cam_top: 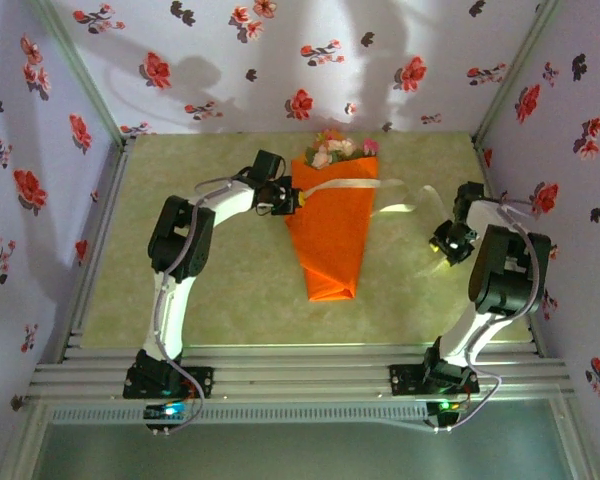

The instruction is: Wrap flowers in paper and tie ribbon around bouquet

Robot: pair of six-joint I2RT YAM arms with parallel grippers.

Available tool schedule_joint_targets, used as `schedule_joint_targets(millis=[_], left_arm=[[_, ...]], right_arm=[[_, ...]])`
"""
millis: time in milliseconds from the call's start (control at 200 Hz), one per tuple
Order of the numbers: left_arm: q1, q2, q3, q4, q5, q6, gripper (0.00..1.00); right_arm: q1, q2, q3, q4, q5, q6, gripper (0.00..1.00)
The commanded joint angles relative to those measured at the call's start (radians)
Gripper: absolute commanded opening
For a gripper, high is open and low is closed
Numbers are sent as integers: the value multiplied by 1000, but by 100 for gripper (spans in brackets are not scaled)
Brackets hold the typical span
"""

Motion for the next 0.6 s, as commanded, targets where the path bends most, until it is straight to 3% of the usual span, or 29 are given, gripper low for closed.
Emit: schedule_joint_targets(millis=[0,65,170,395,595], left_arm=[[-2,-49,-12,10,27,53,0],[-5,-52,-13,11,33,63,0],[-7,-55,-14,13,42,74,0],[-14,-50,-14,19,47,99,0],[-17,-30,13,18,53,140,0]], right_arm=[[10,7,-23,-2,-7,-9,26],[24,-25,-55,4,-2,11,13],[66,-97,-91,-16,31,27,0],[181,-308,-129,-70,5,87,0],[450,-468,-55,-68,-115,102,0]])
